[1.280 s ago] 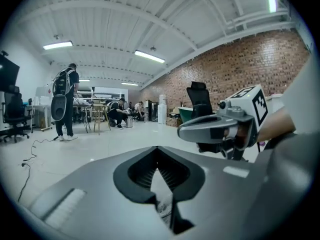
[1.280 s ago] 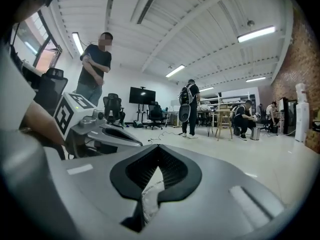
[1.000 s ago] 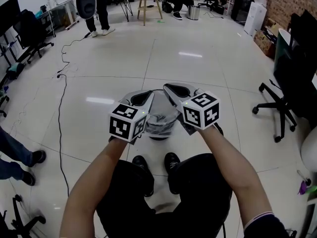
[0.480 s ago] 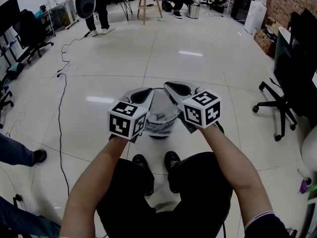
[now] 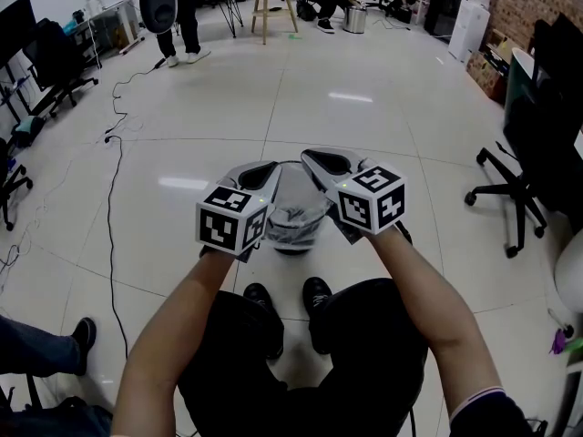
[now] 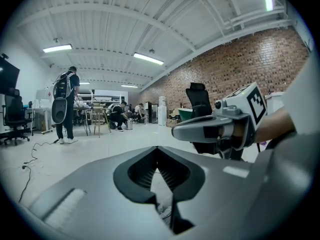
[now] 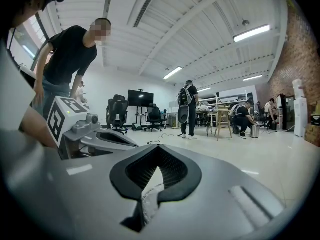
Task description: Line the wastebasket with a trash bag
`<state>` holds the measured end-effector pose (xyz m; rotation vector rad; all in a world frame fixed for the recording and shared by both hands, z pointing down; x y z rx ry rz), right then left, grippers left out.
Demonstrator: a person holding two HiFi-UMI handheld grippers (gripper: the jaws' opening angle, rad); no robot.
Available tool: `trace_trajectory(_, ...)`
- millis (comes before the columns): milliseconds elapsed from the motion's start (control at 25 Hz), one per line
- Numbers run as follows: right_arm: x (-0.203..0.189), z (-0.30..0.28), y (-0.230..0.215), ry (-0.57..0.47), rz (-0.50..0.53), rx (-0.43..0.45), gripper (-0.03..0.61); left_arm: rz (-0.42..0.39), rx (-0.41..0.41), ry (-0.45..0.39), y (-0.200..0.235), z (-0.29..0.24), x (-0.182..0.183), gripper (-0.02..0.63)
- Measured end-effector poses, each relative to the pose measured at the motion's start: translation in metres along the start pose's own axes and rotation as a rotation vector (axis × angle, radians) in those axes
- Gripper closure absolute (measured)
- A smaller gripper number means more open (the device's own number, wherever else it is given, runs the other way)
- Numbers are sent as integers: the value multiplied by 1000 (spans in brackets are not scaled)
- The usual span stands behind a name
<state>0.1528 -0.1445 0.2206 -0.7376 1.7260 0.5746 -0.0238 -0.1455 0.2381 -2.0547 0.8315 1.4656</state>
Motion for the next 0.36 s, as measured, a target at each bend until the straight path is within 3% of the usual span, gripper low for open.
trace_trajectory(360, -2, 3, -5, 0, -2, -2, 578, -1, -1, 1, -4, -4, 1, 601)
Point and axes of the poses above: the fingertips, and each gripper's own axes: z backward along the fingers, y to its left, x out of its top, the point moved 10 cm from there along z, backward along the fingers, and after that the axes turned 6 degrees about y, right-handed, at the moved point
